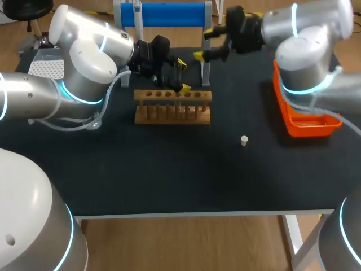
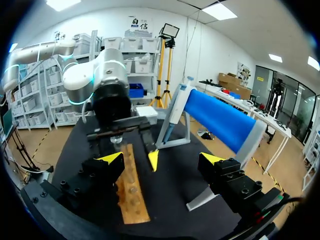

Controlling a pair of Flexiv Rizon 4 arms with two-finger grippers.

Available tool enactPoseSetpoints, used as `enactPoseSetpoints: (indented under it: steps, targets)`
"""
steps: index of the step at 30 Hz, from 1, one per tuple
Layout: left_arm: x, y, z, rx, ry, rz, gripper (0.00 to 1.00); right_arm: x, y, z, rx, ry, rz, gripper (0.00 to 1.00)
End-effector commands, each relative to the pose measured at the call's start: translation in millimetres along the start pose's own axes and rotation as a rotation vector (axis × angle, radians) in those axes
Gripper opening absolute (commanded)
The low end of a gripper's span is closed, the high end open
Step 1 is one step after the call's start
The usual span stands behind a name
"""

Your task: Invert the test tube, pick up the pipette, mount the tip to pipette, aspirate from beaker and dispense into the tube, eject the tip, return the pipette, and cap with the stopper.

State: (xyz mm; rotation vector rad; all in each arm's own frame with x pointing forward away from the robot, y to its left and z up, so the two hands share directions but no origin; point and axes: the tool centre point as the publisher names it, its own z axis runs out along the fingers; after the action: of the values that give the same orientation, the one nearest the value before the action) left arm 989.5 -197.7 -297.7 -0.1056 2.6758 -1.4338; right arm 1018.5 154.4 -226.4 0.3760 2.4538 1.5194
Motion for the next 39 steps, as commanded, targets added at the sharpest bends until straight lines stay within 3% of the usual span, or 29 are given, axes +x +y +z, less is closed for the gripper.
enactPoseSetpoints:
  steps: [1,11,18,27,39]
  targets:
    - [-1.1,-0.4,0.5,-0.002,0.003,0.000,1.00,29.0,-19.0,-61.7,-0.045,-0.021,0.003,1.00]
    - [-1.1,-0.4,0.5,-0.002,0.003,0.000,1.00,68.4,-51.6,-123.0,-0.069,-0.013,0.012,1.00]
    - [-1.1,-0.4,0.5,-0.002,0.003,0.000,1.00,90.3,-77.0,-143.7,-0.035,0.007,0.020,1.00]
    - [-1.1,-0.4,0.5,-0.002,0.003,0.000,1.00,107.3,-111.2,-142.1,0.013,0.013,0.016,1.00]
    - [-1.1,-0.4,0.5,-0.002,0.003,0.000,1.00,117.5,-151.7,-126.4,0.003,0.013,0.021,1.00]
